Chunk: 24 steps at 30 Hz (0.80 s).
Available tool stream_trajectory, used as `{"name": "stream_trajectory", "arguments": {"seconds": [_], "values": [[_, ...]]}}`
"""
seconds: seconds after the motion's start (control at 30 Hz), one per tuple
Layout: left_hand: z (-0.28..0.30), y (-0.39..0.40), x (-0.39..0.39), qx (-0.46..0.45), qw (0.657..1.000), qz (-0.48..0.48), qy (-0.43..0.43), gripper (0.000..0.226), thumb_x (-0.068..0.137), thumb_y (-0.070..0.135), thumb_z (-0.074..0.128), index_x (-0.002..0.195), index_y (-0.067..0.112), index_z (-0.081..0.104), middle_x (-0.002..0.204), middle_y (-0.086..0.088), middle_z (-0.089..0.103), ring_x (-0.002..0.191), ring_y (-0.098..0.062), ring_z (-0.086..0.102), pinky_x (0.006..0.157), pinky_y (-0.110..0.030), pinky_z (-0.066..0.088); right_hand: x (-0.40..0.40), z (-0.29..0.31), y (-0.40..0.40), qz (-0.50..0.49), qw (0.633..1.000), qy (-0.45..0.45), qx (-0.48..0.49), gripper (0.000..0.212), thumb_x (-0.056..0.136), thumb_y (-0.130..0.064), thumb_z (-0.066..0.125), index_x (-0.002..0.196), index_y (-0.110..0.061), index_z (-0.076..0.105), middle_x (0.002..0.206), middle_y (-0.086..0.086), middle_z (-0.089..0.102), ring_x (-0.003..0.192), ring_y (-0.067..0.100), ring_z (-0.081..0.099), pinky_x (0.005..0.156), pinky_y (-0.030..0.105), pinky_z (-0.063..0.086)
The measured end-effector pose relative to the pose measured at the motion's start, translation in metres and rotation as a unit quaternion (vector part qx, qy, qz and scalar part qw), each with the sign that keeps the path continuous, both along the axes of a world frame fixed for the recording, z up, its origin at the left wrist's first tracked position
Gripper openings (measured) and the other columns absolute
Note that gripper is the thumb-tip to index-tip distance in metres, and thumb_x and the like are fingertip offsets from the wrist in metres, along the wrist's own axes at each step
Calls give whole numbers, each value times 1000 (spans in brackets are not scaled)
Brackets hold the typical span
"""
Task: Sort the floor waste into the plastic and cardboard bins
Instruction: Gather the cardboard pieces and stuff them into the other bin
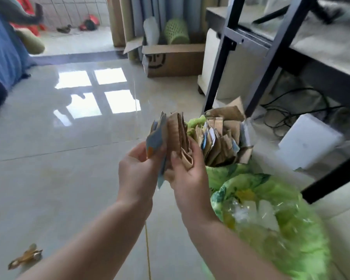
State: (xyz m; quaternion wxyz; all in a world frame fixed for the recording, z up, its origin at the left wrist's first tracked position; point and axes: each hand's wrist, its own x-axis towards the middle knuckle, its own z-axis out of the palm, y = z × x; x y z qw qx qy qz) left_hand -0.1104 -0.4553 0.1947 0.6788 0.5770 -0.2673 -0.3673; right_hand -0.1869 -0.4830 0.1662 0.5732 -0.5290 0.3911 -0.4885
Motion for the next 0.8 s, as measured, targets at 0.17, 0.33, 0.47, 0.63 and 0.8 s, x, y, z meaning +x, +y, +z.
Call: {"name": "stream_trajectory", "arguments": {"seconds": [0.17,0.33,0.47,0.63,0.8], "values": [[12,-55,-15,-49,989,-102,-95,22,90,8,55,107,15,67,98,-7,72,90,-15,68,74,-24,53,-11,9,-67,14,999,-32,19,39,94,-25,50,132,-27,45,127,6,59,119,24,55,102,49,42],[-1,-106,-19,-14,979,-203,-2,42,92,1,49,130,19,50,118,-9,66,108,-22,62,93,-37,50,-22,5,-118,1,993,115,7,41,94,-37,47,133,-24,46,122,-8,58,117,13,52,95,13,41],[-26,-130,-8,19,971,-238,25,49,94,8,51,139,21,38,125,-3,63,112,-17,61,93,-34,50,-30,-1,-142,22,967,254,3,33,95,-42,42,121,-28,54,98,-13,56,93,8,46,62,2,32],[-54,-142,-1,59,980,-188,-32,43,91,10,56,131,24,48,113,4,68,104,-9,64,92,-30,51,-37,-8,-159,37,881,456,-123,38,96,-42,39,118,-18,58,121,8,56,117,25,48,91,32,40],[-72,-148,5,91,964,-216,-123,60,87,7,61,140,23,37,135,-3,54,119,-12,55,101,-35,45,-25,3,-165,37,780,587,-212,39,94,-44,39,105,-12,59,111,13,58,104,30,55,77,34,41]]}}
